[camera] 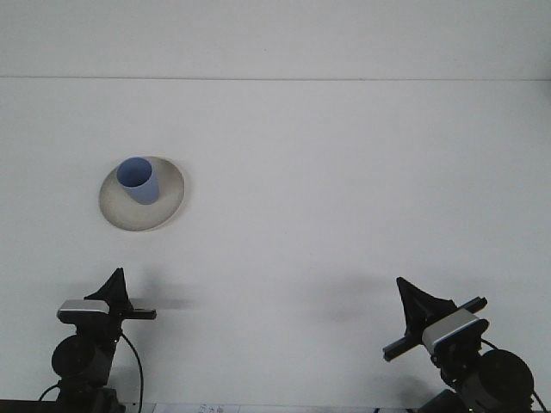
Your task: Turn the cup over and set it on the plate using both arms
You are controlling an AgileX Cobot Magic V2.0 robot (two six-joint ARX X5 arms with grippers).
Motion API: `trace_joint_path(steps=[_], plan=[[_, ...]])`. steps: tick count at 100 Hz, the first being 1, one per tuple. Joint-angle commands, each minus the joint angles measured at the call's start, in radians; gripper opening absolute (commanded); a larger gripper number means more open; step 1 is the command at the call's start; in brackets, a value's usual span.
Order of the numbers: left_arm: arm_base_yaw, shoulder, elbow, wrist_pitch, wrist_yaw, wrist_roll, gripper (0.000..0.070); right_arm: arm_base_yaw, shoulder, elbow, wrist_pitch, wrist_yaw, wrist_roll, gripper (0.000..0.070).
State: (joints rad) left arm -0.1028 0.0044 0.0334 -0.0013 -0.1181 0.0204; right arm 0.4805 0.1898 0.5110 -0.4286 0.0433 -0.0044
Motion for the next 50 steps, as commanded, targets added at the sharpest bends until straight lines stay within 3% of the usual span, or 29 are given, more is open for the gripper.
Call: trace_joint_path(steps=[1,16,42,50], plan=[[-0.001,-0.002,-0.019,0.011,-0.004,0.013,0.0014,-0.153,-0.023,-0.073,0.053,-0.055,-0.003,0.0007],[-0.001,-0.002,-0.019,0.011,-0.004,0.013,0.0014,-0.426,-0.121,-0.270,0.188,-0.228,0.007,0.0007],[-0.001,-0.002,-0.019,0.010,-0.004,0.013,0.0014,-0.513,-0.188,-0.439,0.269,-0.214,0.044,0.0007],[-0.001,-0.002,-0.019,0.010,-0.004,0.013,0.0014,-0.513,-0.188,-0.462,0.270,-0.180,0.067,0.0007]])
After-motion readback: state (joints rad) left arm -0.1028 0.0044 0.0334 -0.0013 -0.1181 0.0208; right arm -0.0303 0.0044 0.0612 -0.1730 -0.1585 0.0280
